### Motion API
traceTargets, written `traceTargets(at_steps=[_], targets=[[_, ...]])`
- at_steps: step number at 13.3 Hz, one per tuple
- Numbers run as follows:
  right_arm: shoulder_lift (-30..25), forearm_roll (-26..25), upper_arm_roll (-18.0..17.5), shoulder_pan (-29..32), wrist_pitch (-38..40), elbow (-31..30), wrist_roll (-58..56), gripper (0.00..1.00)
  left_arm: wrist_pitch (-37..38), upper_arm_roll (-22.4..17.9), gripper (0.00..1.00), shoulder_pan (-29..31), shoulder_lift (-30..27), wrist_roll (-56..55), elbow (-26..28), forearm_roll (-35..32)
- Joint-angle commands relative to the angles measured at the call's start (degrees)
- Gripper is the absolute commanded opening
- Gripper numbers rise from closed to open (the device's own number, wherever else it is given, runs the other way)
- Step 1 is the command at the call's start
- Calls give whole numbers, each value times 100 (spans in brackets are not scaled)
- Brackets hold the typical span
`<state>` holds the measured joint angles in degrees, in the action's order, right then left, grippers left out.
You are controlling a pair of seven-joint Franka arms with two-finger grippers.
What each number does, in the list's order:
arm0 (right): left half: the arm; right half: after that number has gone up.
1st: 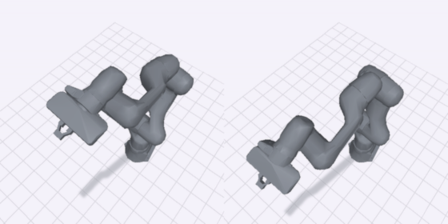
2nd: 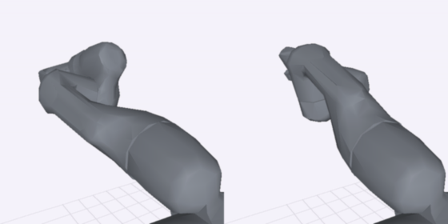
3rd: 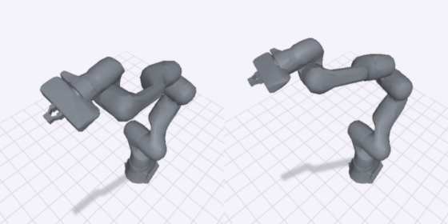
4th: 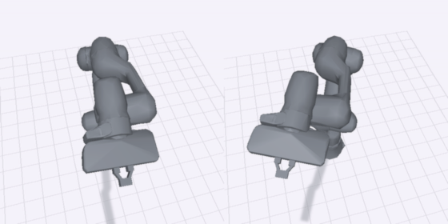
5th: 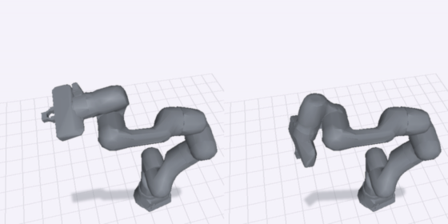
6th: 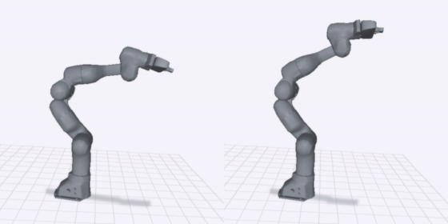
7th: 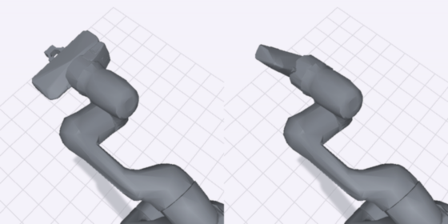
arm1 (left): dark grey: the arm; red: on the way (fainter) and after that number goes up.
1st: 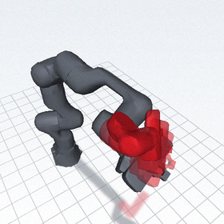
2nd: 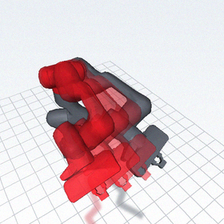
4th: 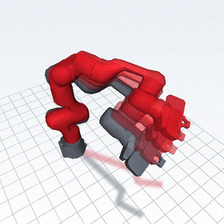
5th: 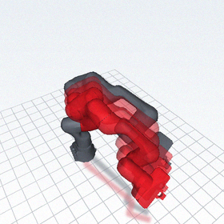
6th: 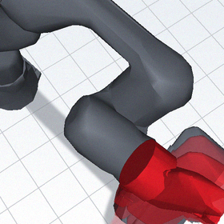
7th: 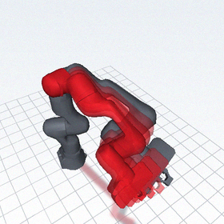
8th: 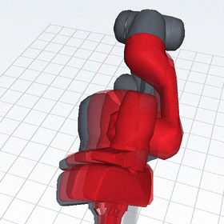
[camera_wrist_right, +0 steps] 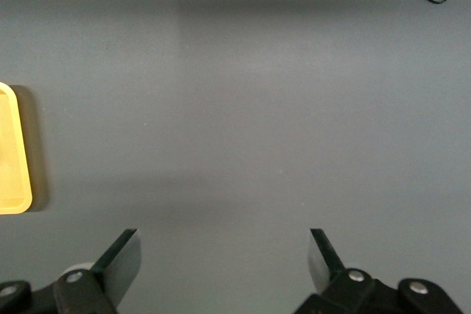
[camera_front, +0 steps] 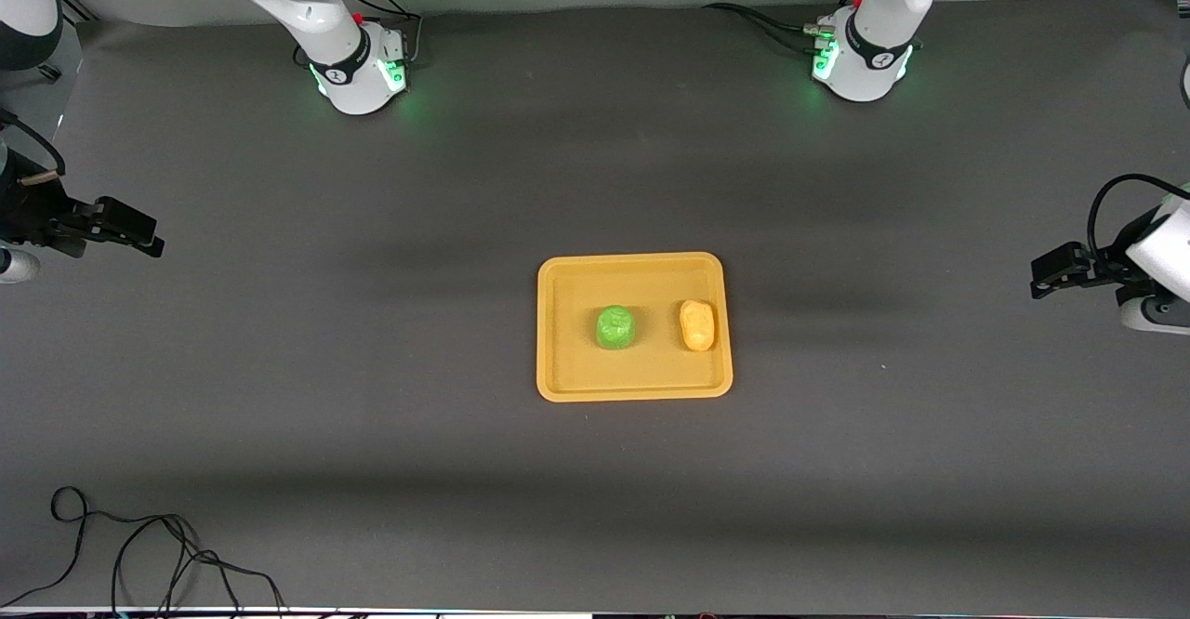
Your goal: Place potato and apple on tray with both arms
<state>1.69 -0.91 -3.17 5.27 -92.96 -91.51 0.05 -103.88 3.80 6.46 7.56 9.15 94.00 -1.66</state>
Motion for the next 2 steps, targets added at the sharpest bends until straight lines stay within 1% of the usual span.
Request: traceTargets(at_steps=[1, 2], targets=[[-108, 162, 97, -61, 164, -51, -75, 100, 8, 33, 100, 22, 44, -63, -92, 25], [-108, 162, 97, -69, 164, -51, -75, 100, 8, 33, 100, 14, 44, -89, -110, 25]])
